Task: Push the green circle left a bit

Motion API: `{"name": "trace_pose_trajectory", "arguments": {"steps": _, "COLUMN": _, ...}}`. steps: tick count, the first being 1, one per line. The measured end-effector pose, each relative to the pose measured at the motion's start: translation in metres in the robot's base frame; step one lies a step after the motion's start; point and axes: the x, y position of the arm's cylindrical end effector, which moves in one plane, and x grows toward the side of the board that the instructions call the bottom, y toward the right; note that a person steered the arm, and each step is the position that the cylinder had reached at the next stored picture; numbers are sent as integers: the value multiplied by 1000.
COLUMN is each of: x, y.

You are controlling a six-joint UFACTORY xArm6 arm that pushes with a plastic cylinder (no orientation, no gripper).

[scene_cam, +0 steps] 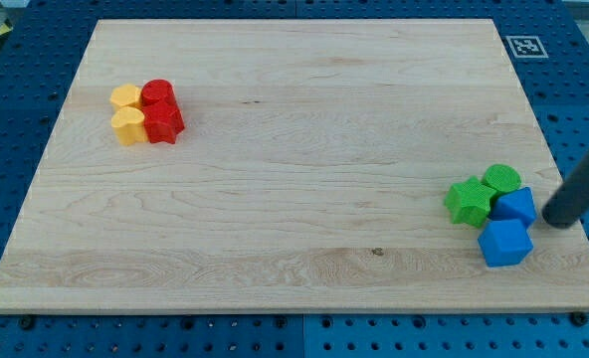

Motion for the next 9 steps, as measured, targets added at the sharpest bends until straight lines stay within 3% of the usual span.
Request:
{"name": "trace_pose_trajectory", "arguments": {"steps": 1, "x": 20, "y": 0}}
{"name": "trace_pose_trajectory", "arguments": {"steps": 5, "x": 4, "y": -30}}
{"name": "trace_pose_trajectory", "arguments": {"steps": 9, "x": -52, "y": -39}}
